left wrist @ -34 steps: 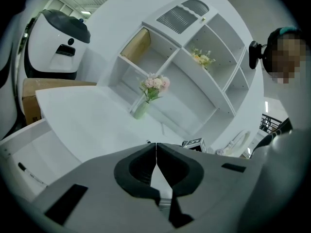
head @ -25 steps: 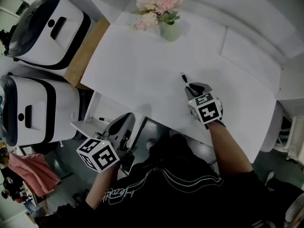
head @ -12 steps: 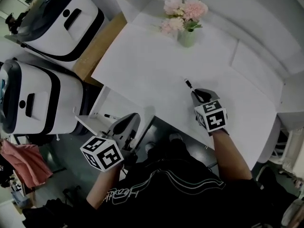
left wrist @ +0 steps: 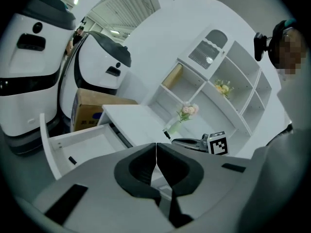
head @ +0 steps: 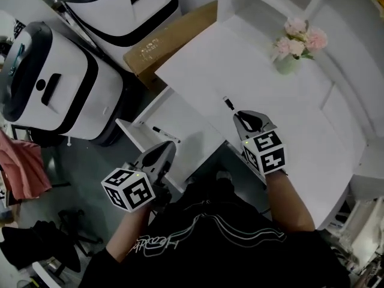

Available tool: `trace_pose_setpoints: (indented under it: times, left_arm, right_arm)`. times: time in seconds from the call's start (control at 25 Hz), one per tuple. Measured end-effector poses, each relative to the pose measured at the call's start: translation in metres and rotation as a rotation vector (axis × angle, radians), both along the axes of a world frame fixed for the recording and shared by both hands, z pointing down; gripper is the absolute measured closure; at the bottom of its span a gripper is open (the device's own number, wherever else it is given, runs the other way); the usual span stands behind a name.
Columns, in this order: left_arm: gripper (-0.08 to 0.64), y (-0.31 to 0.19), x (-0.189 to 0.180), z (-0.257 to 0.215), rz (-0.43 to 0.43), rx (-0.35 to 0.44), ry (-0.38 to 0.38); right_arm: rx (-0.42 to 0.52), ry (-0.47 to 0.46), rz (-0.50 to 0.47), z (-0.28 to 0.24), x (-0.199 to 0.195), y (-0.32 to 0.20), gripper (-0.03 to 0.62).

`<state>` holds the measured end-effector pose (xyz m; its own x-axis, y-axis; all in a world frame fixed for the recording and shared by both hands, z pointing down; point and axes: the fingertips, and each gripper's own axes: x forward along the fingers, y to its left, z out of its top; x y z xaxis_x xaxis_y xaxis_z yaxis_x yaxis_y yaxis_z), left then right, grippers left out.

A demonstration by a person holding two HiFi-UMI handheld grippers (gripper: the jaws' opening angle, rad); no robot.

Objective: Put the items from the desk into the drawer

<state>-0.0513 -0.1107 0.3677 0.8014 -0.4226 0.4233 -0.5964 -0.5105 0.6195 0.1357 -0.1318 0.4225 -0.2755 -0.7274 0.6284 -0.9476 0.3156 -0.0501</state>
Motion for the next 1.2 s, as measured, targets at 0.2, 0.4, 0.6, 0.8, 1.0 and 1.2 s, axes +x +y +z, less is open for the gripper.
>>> trace_pose_setpoints:
  times: [0.2, 0.4, 0.6, 0.8, 1.0, 1.2]
  left_arm:
    - [0.537, -0.012, -0.063, 0.015, -0.083, -0.021, 0.001]
    - [0.537, -0.020, -0.121, 0.037, -0.156, -0.051, -0.013]
    - [0.537, -0.022, -0.161, 0.062, -0.188, -0.085, -0.029]
    - [0.537, -0.023, -0.191, 0.080, -0.200, -0.114, -0.033]
    - [0.538, -0.021, -0.219, 0.101, -0.211, -0.144, -0.053]
    - [0.537, -0.017, -0.234, 0.115, -0.221, -0.166, -0.050]
  right_arm:
    - [-0.016, -0.018, -0.135, 0.009, -0.085, -0.027, 0.529]
    - [-0.069, -0.028, -0.247, 0.043, -0.163, -0.044, 0.529]
    - [-0.173, -0.005, -0.292, 0.109, -0.213, -0.054, 0.529]
    - [-0.272, 0.057, -0.304, 0.185, -0.234, -0.062, 0.529]
    - [-0.368, 0.123, -0.287, 0.253, -0.244, -0.065, 0.529]
    - [-0.412, 0.181, -0.270, 0.281, -0.242, -0.063, 0.529]
